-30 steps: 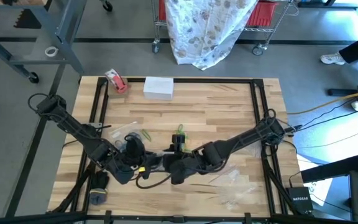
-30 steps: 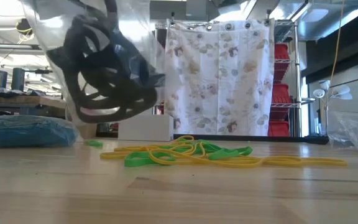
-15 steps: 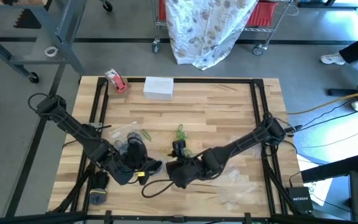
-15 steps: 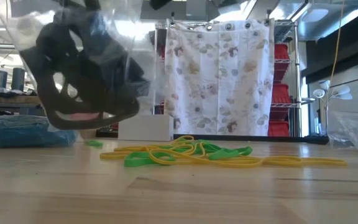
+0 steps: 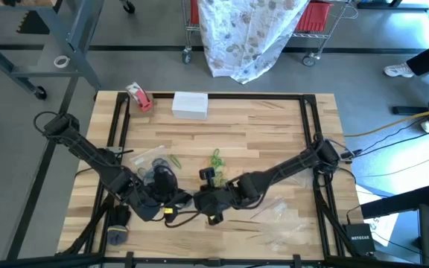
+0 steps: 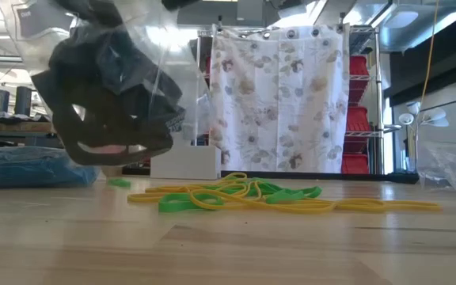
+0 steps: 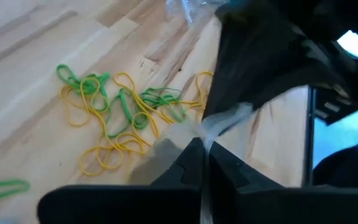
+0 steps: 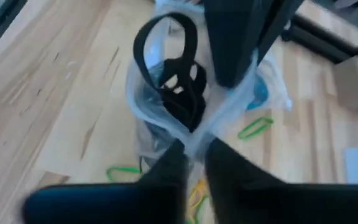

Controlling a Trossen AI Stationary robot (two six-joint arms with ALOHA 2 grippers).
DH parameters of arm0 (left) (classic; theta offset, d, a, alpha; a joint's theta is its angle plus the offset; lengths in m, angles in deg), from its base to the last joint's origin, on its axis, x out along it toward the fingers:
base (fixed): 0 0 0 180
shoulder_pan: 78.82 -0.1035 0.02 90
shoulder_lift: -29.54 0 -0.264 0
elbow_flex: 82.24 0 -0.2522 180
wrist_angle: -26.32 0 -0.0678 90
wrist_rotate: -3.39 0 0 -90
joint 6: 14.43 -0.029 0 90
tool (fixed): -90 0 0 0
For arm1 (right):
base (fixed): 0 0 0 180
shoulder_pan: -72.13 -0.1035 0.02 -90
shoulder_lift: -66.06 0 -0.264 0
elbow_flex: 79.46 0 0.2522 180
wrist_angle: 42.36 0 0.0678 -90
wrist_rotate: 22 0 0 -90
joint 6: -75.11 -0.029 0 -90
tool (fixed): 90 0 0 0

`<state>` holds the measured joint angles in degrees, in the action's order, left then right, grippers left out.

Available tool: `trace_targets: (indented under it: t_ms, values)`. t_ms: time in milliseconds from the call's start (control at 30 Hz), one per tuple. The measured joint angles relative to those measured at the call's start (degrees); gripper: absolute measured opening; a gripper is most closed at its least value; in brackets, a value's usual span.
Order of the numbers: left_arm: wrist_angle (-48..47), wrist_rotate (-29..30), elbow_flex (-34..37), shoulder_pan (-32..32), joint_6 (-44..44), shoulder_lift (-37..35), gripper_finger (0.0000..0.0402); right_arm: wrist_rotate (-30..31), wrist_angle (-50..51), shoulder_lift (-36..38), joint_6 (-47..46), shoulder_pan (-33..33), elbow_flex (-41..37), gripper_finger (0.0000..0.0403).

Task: Sort rubber bands
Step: Close the transparent zip bag

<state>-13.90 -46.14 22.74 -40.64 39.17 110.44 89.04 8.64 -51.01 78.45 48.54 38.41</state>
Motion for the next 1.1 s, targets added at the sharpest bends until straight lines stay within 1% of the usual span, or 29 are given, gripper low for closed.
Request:
trace_targets:
  t_ms: [33,100,233,300,433,533,633,867,967,1100]
  values:
    - [0.0,0.0,0.0,-0.2,-1.6,0.0,0.0001,-0.5,0.3,0.0,-0.7,0.0,0.0,0.0012]
    - [-0.2,0.1,0.0,-0.6,-4.6,0.0,0.0002,-1.8,0.3,0.0,-3.4,0.0,0.0,0.0014]
    - [-2.0,0.0,0.0,-1.9,-9.1,0.0,0.0002,-8.5,0.3,0.0,-11.0,0.5,0.0,0.0005]
    - [-3.2,-0.1,0.0,-2.5,-10.6,0.0,0.0002,-9.7,-0.3,0.0,-14.2,0.5,-0.8,0.0002]
    - [-4.1,-0.1,-0.7,-2.7,-15.9,-0.1,0.0002,-8.7,0.9,-0.1,-18.2,0.4,-4.1,0.0001]
    - [-5.0,-0.2,-2.8,-1.7,-18.2,-0.3,0.0002,-7.4,-0.4,-0.1,-18.6,0.4,-6.1,0.0001]
    - [-4.2,-0.4,-3.3,-1.3,-19.2,-0.3,0.0006,-5.5,-1.7,-0.1,-18.7,0.4,-7.8,0.0002]
    - [-7.1,-0.4,-2.7,-2.6,-16.0,-0.3,0.0064,-3.6,-2.7,-0.1,-21.2,0.0,-9.7,0.0002]
    - [-7.6,-0.9,-1.9,-3.0,-14.6,-0.3,0.0081,-3.5,-3.7,-0.1,-22.5,-0.5,-11.6,0.0002]
    - [-7.4,-1.4,-1.7,-3.4,-15.0,0.1,0.0098,-2.7,-6.1,-0.1,-24.5,-0.6,-15.4,0.0002]
